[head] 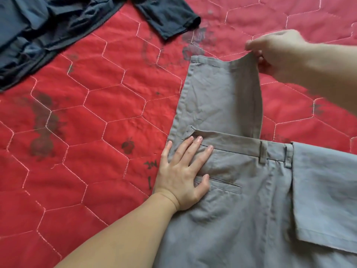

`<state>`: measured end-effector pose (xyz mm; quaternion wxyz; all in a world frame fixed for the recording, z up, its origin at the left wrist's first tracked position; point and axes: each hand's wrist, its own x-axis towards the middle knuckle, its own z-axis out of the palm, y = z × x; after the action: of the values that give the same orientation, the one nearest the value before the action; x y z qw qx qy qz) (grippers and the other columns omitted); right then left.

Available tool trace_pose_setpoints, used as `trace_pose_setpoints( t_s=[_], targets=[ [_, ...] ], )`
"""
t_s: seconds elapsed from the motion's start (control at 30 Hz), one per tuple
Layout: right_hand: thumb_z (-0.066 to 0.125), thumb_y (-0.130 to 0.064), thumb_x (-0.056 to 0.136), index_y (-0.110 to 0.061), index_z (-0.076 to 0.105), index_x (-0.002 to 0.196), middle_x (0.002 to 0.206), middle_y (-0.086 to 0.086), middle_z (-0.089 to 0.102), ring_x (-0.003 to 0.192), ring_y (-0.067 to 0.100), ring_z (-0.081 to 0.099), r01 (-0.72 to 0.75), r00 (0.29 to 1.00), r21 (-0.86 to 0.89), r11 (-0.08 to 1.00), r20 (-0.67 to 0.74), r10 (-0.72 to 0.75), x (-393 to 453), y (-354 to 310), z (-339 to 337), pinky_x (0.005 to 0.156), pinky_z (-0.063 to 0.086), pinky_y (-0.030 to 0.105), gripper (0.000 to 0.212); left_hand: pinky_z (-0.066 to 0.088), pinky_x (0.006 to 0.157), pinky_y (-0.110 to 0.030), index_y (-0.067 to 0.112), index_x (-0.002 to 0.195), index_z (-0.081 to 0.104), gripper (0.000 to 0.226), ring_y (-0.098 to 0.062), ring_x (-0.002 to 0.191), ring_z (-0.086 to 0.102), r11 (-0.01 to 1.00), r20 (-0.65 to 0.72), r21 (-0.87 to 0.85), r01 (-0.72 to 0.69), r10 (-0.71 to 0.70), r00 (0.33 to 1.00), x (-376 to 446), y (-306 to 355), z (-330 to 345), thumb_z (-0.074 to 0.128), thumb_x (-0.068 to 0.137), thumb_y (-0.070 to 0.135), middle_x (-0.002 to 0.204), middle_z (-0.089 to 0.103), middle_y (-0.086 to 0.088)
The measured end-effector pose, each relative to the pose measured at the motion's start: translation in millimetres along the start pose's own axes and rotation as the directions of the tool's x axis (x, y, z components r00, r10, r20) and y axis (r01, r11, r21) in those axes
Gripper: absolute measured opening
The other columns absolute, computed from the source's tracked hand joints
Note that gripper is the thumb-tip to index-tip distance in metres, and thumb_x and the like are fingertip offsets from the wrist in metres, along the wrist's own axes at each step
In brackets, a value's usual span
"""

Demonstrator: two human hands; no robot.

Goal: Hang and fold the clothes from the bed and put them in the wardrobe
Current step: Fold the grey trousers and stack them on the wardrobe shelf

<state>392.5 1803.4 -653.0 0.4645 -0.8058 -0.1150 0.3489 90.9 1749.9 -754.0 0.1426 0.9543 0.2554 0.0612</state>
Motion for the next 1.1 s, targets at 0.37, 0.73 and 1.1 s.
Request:
trace_pose_setpoints(
  t_s=[0.37,0.73,1.1],
  targets=[
    [0.07,-0.014,0.077,-0.019,0.062,0.081,0.086,0.003,0.066,0.069,0.016,0.062,0.042,0.993,-0.27,0.962,-0.092,-0.069,-59,78,10,0.061,0.053,0.031,0.01,0.004,0.12,-0.048,0.037,0.144,0.042,0.065,-0.007,0.147,0.017,0.989,0.044,-0.131,0.068,-0.062,0.997,3,4,-9,0.038,0.082,0.053,0.158,0.029,0.008],
    [0.071,0.003,0.069,-0.004,0.07,0.073,0.078,0.009,0.067,0.073,0.028,0.061,0.652,0.676,-0.462,0.601,-0.004,-0.737,-217,107,-22,0.068,0.048,0.031,0.007,0.023,0.112,-0.033,0.03,0.124,0.061,0.045,-0.013,0.134,0.041,0.833,0.057,-0.381,0.401,-0.411,0.91,-78,1,-65,0.049,0.085,0.049,0.134,0.057,0.008],
    [0.046,-0.041,0.094,-0.023,0.055,0.104,0.102,0.007,0.066,0.104,0.035,0.058,0.379,0.902,-0.546,0.748,0.037,-0.43,-227,131,3,0.089,0.044,0.047,0.022,0.05,0.077,-0.034,0.026,0.118,0.059,0.053,-0.02,0.094,0.068,-0.076,0.746,-0.597,0.799,-0.42,0.517,-53,16,-100,0.031,0.095,0.065,0.113,0.069,-0.006]
  ],
)
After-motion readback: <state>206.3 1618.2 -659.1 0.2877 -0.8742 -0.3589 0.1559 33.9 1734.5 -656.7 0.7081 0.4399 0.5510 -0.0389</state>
